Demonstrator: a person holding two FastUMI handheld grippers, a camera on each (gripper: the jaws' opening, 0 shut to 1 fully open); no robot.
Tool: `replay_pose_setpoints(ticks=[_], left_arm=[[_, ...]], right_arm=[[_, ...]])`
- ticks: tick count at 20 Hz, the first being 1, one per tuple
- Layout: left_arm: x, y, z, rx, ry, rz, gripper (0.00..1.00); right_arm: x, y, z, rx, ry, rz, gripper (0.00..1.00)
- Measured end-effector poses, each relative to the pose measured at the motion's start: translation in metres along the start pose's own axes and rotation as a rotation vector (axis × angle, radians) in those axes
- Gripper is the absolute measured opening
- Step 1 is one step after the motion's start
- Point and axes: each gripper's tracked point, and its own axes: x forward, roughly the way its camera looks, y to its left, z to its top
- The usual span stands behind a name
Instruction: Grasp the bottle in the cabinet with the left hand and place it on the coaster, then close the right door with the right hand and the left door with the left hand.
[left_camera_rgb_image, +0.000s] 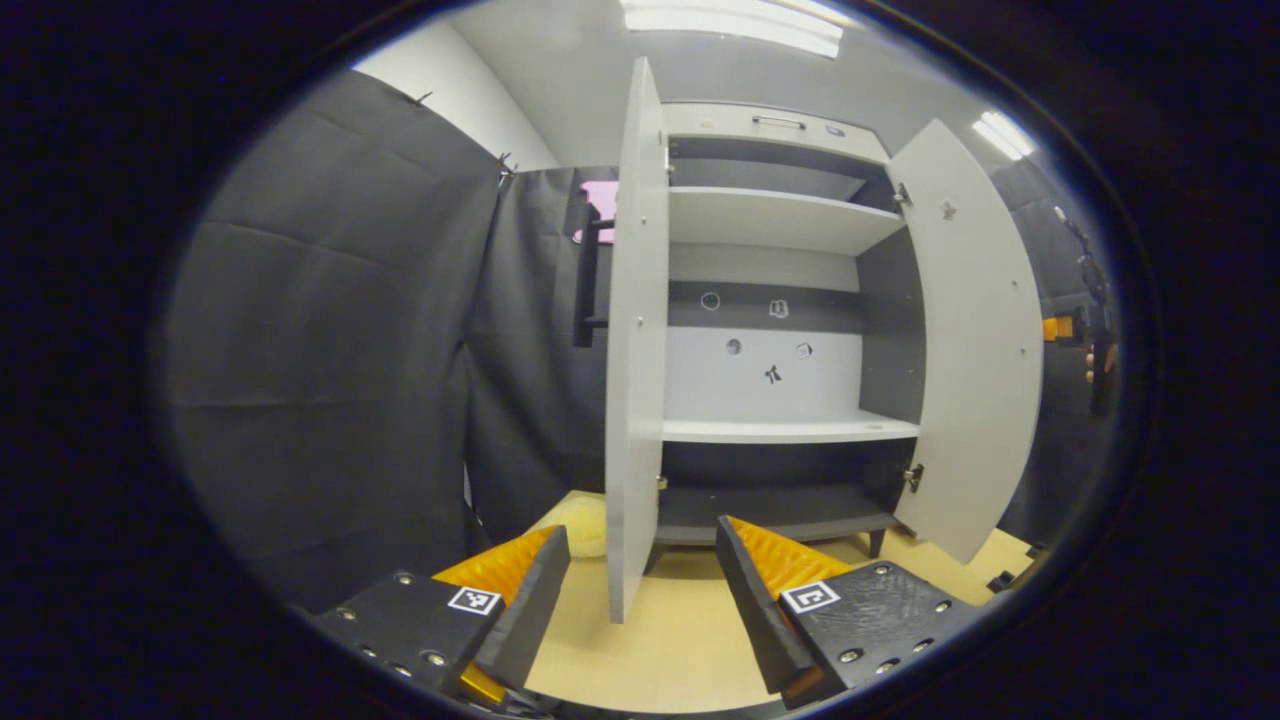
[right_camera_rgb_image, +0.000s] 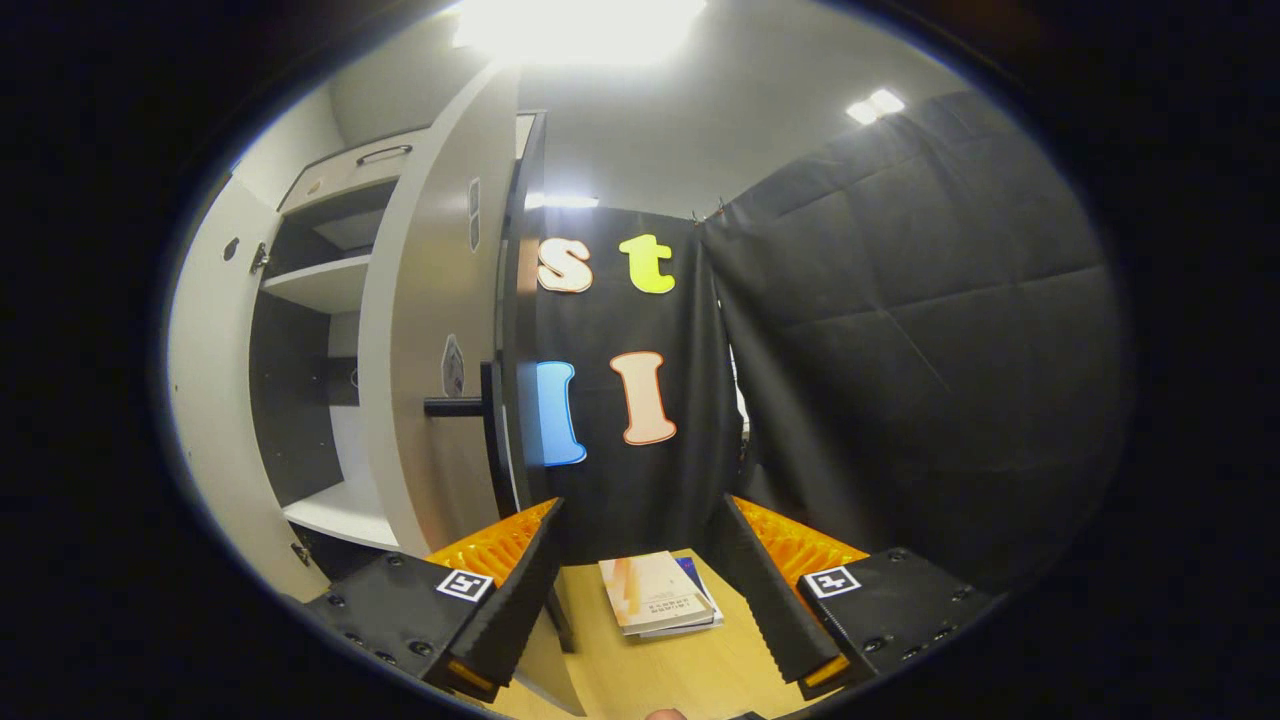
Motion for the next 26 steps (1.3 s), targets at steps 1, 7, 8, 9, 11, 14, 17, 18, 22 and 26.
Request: replay_pose_setpoints(ticks=[1, 7, 8, 9, 11, 14, 17, 18, 22, 26], left_arm=[[0.002, 0.009, 0.001, 0.000, -0.004, 0.006, 0.87], [0.016, 0.059, 0.000, 0.006, -0.017, 0.022, 0.87], [0.018, 0.065, 0.001, -0.003, -0.021, 0.022, 0.87], [0.021, 0.071, -0.002, -0.010, -0.019, 0.021, 0.86], [0.027, 0.080, -0.011, -0.021, -0.005, 0.020, 0.86], [0.033, 0.092, -0.014, -0.036, 0.003, 0.009, 0.87], [0.038, 0.104, -0.016, -0.025, 0.004, 0.002, 0.87], [0.040, 0.108, -0.016, -0.023, 0.003, 0.001, 0.86], [0.044, 0.126, -0.016, -0.033, 0.006, 0.005, 0.87], [0.040, 0.146, -0.019, -0.031, 0.009, 0.022, 0.87]], right_arm=[[0.000, 0.003, 0.000, -0.023, 0.003, -0.001, 0.96], [-0.007, 0.010, 0.003, -0.051, -0.001, -0.039, 0.96], [-0.009, 0.014, 0.003, -0.047, -0.005, -0.038, 0.96], [-0.011, 0.018, 0.002, -0.043, -0.002, -0.040, 0.96], [-0.014, 0.024, 0.003, -0.048, -0.005, -0.039, 0.95], [-0.019, 0.035, 0.004, -0.064, -0.010, -0.050, 0.95], [-0.024, 0.055, 0.005, -0.068, -0.012, -0.036, 0.95], [-0.027, 0.064, 0.005, -0.070, -0.013, -0.024, 0.95], [-0.036, 0.100, 0.006, -0.093, -0.027, 0.010, 0.95], [-0.032, 0.133, 0.003, -0.091, -0.025, 0.035, 0.95]])
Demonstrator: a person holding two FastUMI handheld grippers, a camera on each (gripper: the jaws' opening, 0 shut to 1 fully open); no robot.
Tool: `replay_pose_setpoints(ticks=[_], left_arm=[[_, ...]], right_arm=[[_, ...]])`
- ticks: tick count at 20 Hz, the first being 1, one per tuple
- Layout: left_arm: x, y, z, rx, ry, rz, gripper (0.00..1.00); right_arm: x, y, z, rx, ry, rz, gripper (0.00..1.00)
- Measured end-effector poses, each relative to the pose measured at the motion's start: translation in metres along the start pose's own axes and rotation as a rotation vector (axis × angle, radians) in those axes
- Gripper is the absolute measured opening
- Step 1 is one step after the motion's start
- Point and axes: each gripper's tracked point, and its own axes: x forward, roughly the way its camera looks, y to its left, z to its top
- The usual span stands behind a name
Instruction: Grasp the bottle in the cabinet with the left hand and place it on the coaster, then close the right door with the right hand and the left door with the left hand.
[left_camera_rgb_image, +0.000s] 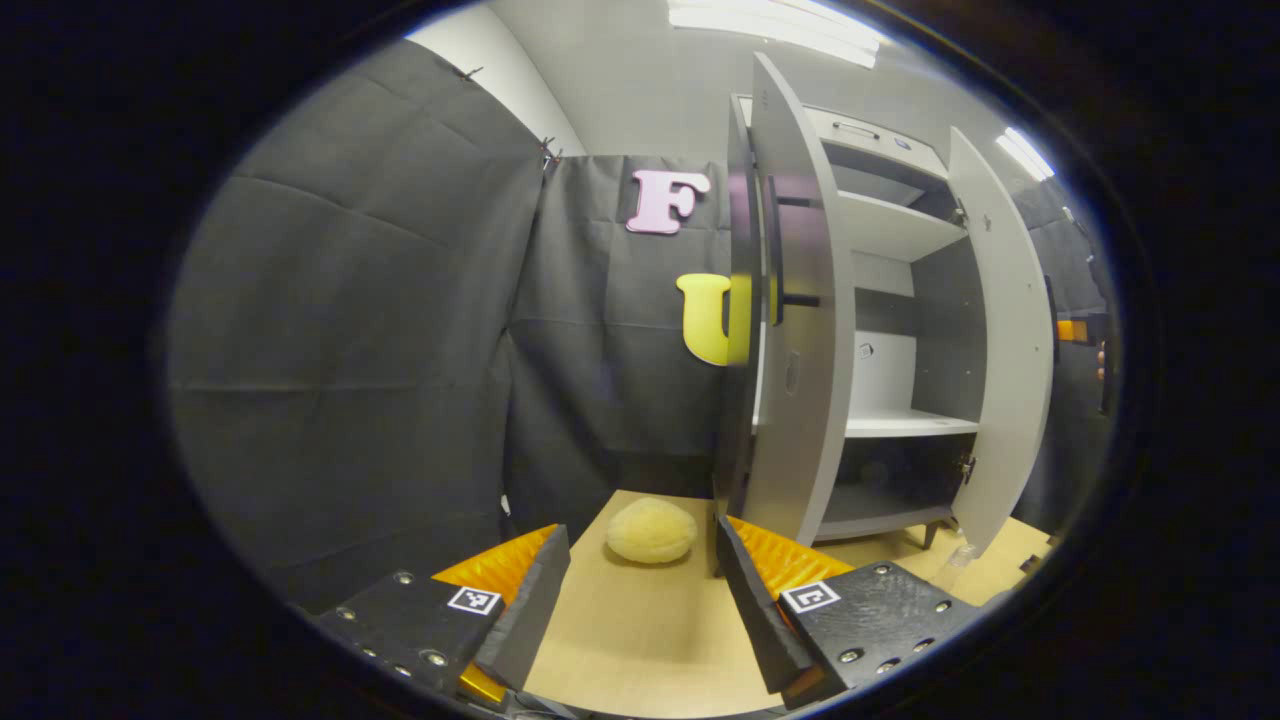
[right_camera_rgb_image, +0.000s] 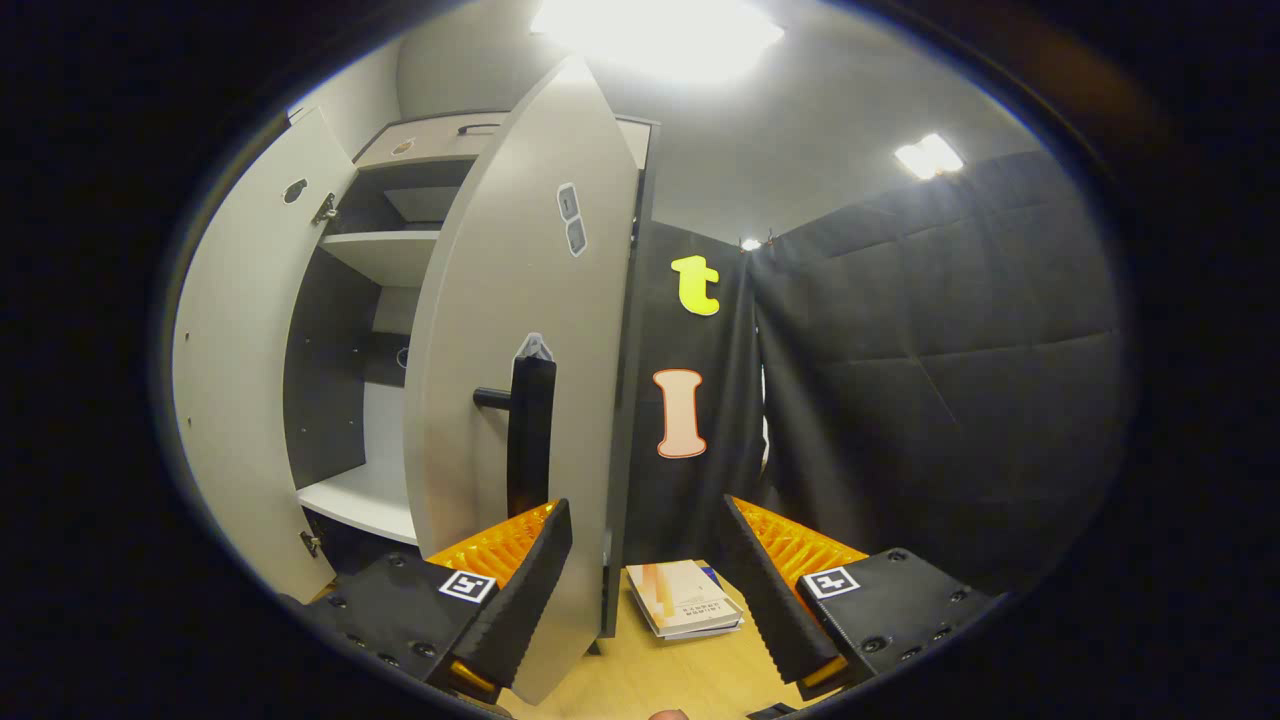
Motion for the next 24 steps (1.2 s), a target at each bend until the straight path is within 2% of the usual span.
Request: replay_pose_setpoints(ticks=[3, 11, 12, 13, 15, 17, 20, 21, 22, 24], left_arm=[[-0.005, 0.010, -0.003, 0.006, 0.005, 0.020, 0.87], [-0.014, 0.028, 0.001, 0.003, 0.012, 0.064, 0.86], [-0.013, 0.028, 0.003, 0.005, 0.017, 0.064, 0.86], [-0.012, 0.028, 0.007, 0.006, 0.023, 0.063, 0.86], [-0.004, 0.028, 0.021, 0.010, 0.024, 0.056, 0.87], [0.005, 0.026, 0.039, 0.002, 0.014, 0.048, 0.87], [0.022, 0.023, 0.067, -0.012, 0.020, 0.032, 0.86], [0.028, 0.024, 0.079, -0.013, 0.016, 0.030, 0.86], [0.033, 0.025, 0.093, -0.016, 0.004, 0.029, 0.87], [0.042, 0.025, 0.118, -0.015, -0.021, 0.027, 0.87]], right_arm=[[0.006, 0.020, 0.001, 0.020, -0.001, 0.021, 0.96], [0.012, 0.071, -0.009, 0.017, 0.019, 0.134, 0.96], [0.011, 0.072, -0.010, 0.020, 0.020, 0.139, 0.89], [0.009, 0.071, -0.012, 0.024, 0.022, 0.138, 0.89], [0.001, 0.074, -0.021, 0.037, 0.041, 0.164, 1.00], [-0.007, 0.075, -0.031, 0.043, 0.056, 0.189, 0.97], [-0.023, 0.077, -0.050, 0.066, 0.092, 0.219, 1.00], [-0.028, 0.077, -0.055, 0.073, 0.098, 0.226, 0.96], [-0.033, 0.078, -0.060, 0.076, 0.105, 0.235, 1.00], [-0.043, 0.079, -0.073, 0.073, 0.124, 0.246, 1.00]])
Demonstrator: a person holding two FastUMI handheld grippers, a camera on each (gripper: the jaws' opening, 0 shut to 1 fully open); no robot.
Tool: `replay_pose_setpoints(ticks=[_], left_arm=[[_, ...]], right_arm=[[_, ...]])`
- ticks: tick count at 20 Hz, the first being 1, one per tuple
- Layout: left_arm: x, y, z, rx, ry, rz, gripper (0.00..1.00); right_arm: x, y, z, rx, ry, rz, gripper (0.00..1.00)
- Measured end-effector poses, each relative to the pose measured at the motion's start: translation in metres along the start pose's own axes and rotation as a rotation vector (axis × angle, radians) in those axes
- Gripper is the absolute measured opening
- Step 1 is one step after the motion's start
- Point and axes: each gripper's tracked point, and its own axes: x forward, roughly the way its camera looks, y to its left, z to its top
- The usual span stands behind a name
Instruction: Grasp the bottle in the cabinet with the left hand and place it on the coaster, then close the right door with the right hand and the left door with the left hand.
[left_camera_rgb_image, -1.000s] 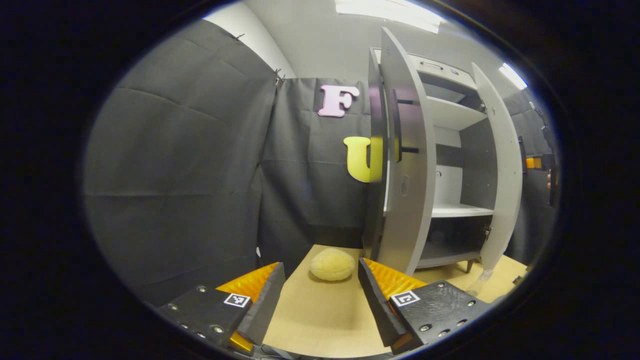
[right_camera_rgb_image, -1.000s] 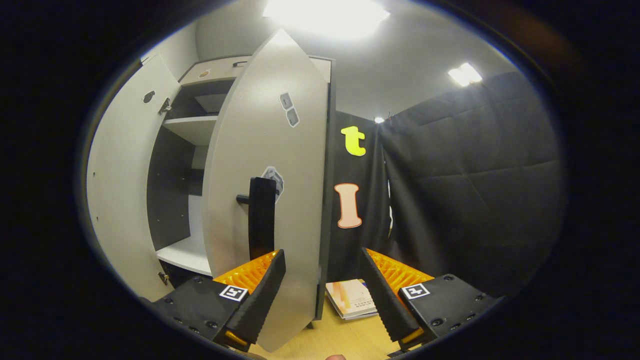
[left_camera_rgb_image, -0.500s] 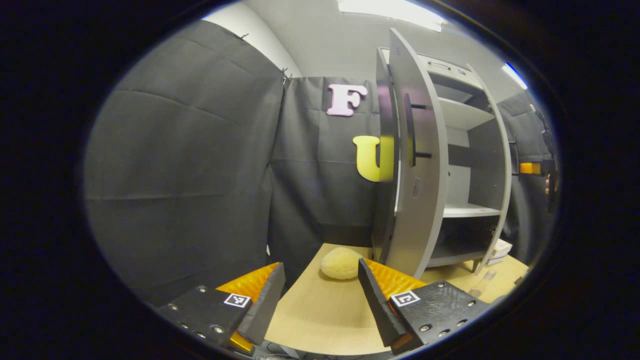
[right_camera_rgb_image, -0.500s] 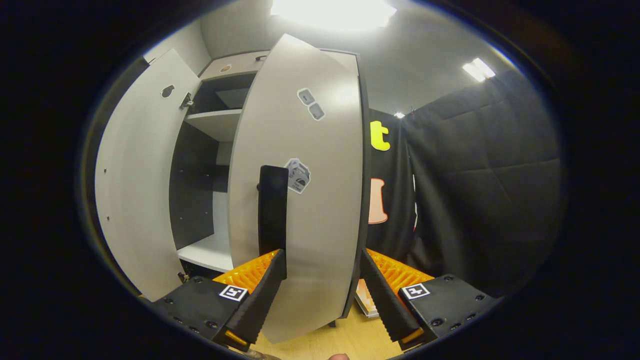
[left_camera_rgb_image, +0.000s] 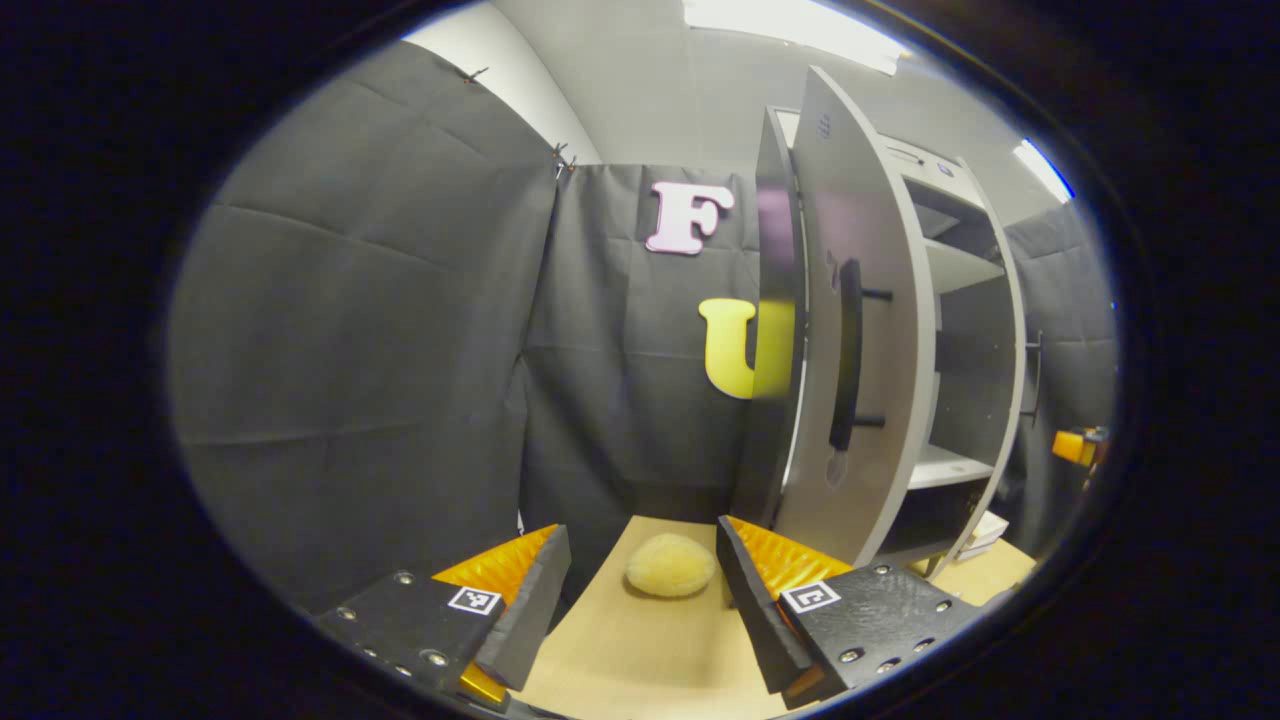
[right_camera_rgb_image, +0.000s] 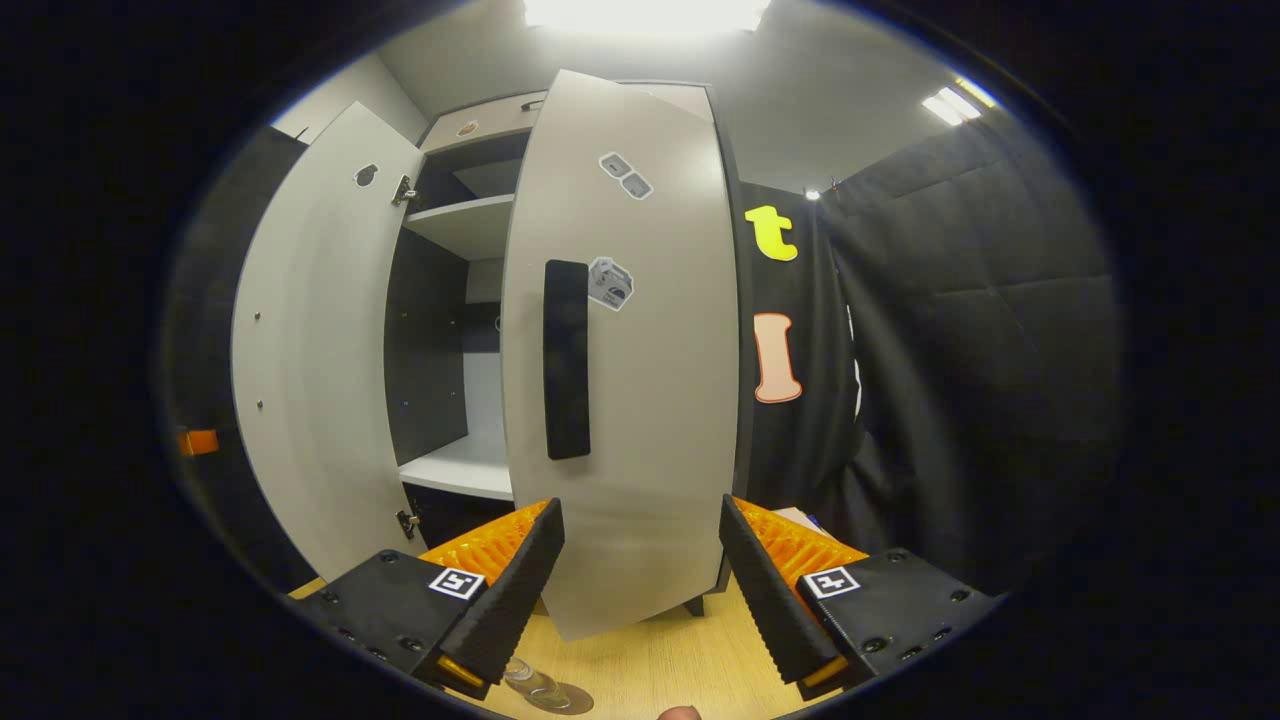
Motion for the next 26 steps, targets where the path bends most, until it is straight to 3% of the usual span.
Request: replay_pose_setpoints(ticks=[8, 14, 16, 22, 26], left_arm=[[0.040, -0.036, 0.064, -0.006, -0.062, -0.054, 0.87], [0.061, -0.080, 0.069, 0.032, -0.065, -0.075, 0.86], [0.057, -0.076, 0.073, 0.076, -0.082, -0.029, 0.87], [0.054, -0.083, 0.073, 0.087, -0.083, 0.004, 0.87], [0.050, -0.104, 0.073, 0.080, -0.081, -0.022, 0.87]], right_arm=[[-0.027, -0.003, -0.031, -0.006, 0.045, 0.045, 0.99], [-0.041, -0.046, -0.033, 0.000, 0.050, -0.001, 0.99], [-0.046, -0.065, -0.034, 0.010, 0.053, -0.018, 0.99], [-0.053, -0.103, -0.036, 0.026, 0.062, -0.036, 0.99], [-0.054, -0.116, -0.039, 0.017, 0.069, -0.026, 0.99]])
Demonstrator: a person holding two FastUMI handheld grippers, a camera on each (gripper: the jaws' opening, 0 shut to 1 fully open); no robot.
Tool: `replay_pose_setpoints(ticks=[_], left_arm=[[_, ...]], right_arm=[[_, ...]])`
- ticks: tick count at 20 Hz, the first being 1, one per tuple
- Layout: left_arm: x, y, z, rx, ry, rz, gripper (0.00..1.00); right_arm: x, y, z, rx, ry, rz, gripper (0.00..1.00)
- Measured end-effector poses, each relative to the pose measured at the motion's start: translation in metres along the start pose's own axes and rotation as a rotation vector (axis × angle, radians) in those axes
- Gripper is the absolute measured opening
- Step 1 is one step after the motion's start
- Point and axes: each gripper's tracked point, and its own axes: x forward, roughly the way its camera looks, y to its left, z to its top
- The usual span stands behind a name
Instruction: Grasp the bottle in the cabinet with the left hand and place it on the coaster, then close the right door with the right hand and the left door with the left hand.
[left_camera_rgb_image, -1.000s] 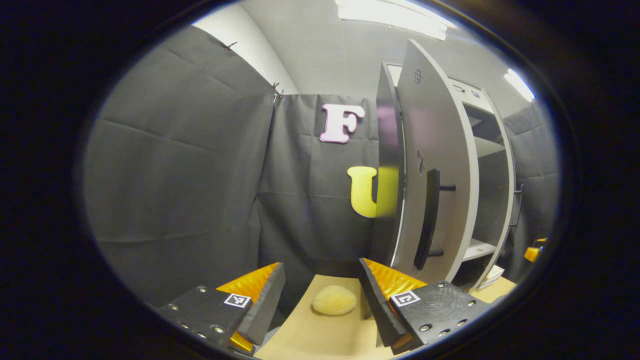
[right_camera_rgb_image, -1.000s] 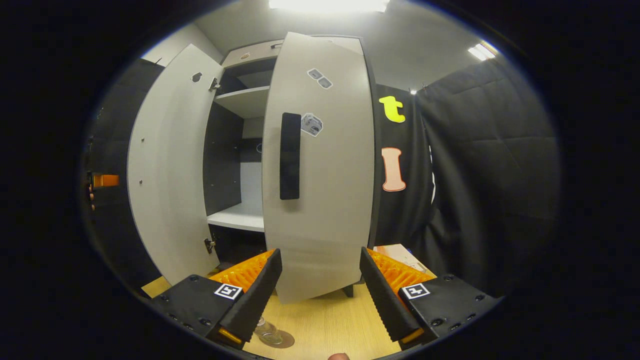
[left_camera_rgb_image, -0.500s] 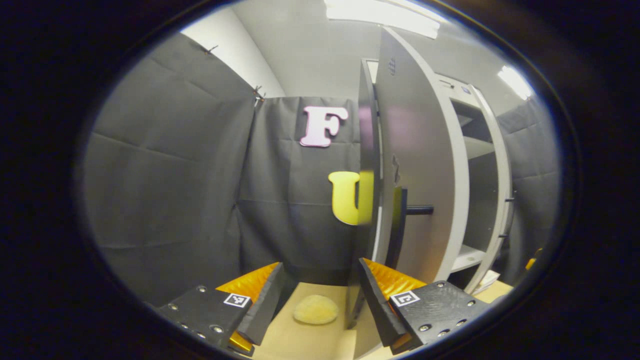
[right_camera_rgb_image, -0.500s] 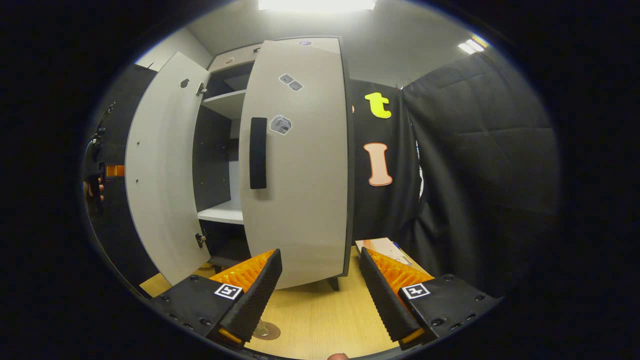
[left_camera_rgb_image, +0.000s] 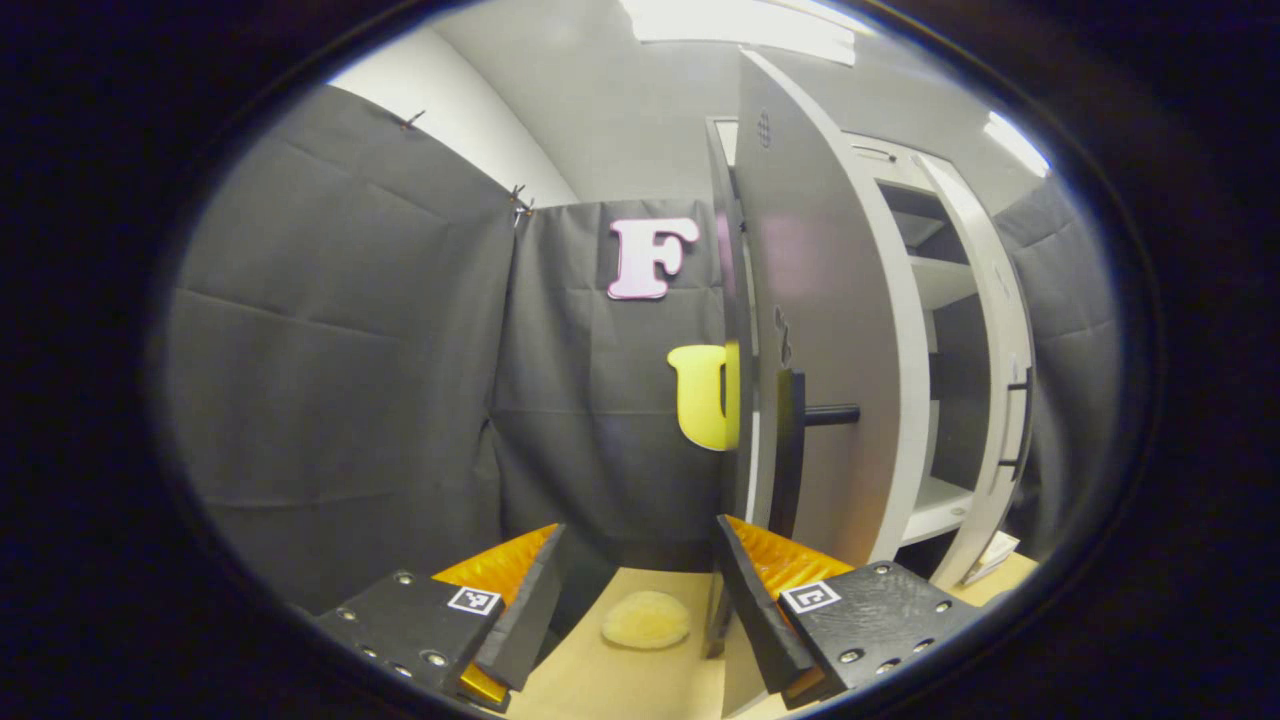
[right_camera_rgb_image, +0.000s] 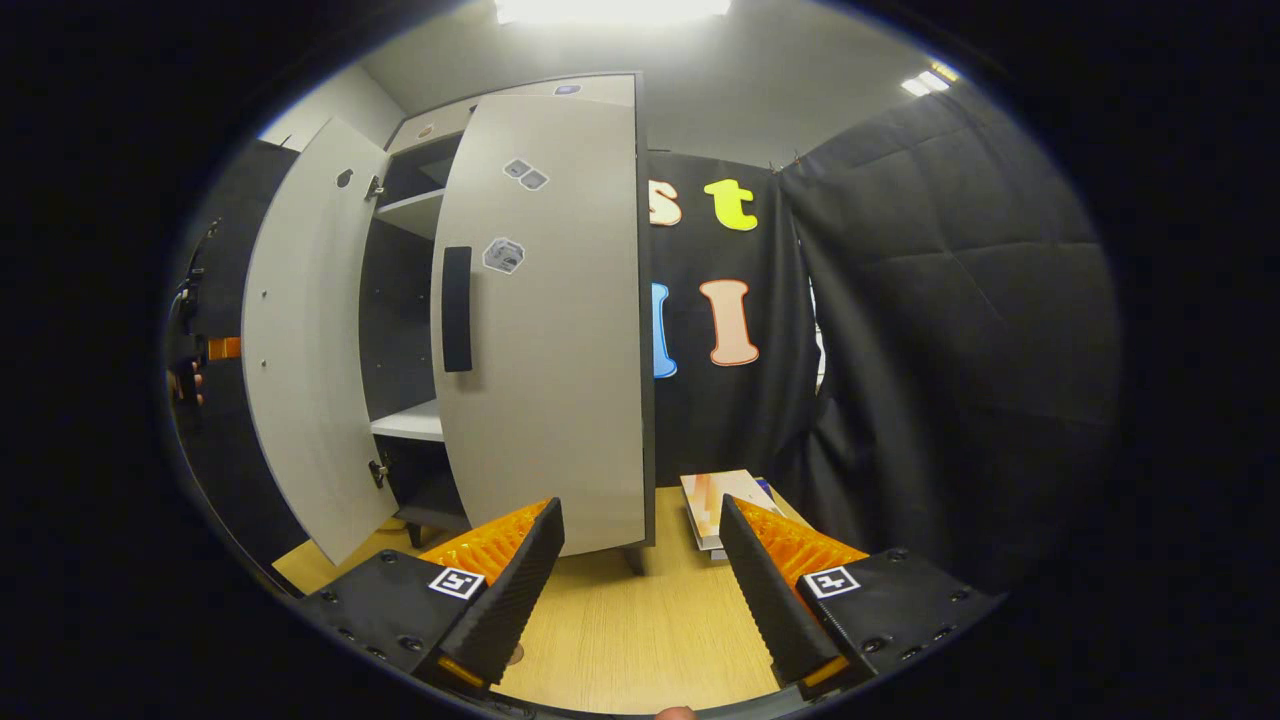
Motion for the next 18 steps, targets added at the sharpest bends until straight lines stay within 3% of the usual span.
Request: replay_pose_setpoints(ticks=[6, 18], left_arm=[[-0.011, -0.056, 0.001, -0.046, -0.018, -0.042, 0.87], [0.002, -0.111, -0.001, -0.061, -0.019, -0.096, 0.84]], right_arm=[[-0.004, -0.022, 0.002, -0.025, -0.002, -0.004, 0.99], [-0.012, -0.051, -0.003, -0.029, 0.011, -0.040, 1.00]])
